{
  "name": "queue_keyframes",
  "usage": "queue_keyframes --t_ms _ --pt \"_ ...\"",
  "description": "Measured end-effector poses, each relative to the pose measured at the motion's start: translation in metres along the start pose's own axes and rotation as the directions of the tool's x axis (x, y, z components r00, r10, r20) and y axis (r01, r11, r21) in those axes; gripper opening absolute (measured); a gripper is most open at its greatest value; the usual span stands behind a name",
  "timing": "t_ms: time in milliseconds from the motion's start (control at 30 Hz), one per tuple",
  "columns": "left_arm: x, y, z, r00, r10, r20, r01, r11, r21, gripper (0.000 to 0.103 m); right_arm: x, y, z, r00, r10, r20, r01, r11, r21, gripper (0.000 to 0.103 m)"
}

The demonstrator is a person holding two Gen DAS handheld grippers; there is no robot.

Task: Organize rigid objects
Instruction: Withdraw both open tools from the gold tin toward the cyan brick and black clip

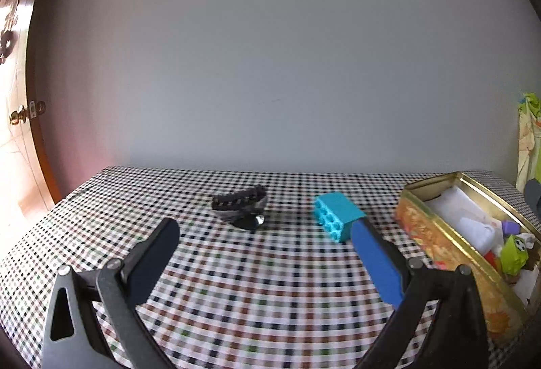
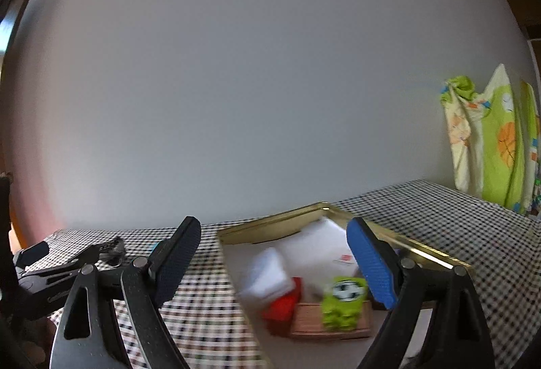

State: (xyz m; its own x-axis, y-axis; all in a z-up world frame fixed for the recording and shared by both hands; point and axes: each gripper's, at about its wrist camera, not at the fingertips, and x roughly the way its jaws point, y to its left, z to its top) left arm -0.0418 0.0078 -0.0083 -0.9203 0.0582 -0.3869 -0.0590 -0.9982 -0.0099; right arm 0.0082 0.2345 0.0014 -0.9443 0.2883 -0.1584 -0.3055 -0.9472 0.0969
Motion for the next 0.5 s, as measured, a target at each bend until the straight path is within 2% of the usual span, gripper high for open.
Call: queue_keyframes --t_ms 500 --pt "0.007 0.044 0.006 0.998 0.053 -0.017 -0.054 0.998 -0.038 0.103 0.029 0.059 -0.006 0.994 0.084 -0.071 -0.087 0.995 -0.039 0.09"
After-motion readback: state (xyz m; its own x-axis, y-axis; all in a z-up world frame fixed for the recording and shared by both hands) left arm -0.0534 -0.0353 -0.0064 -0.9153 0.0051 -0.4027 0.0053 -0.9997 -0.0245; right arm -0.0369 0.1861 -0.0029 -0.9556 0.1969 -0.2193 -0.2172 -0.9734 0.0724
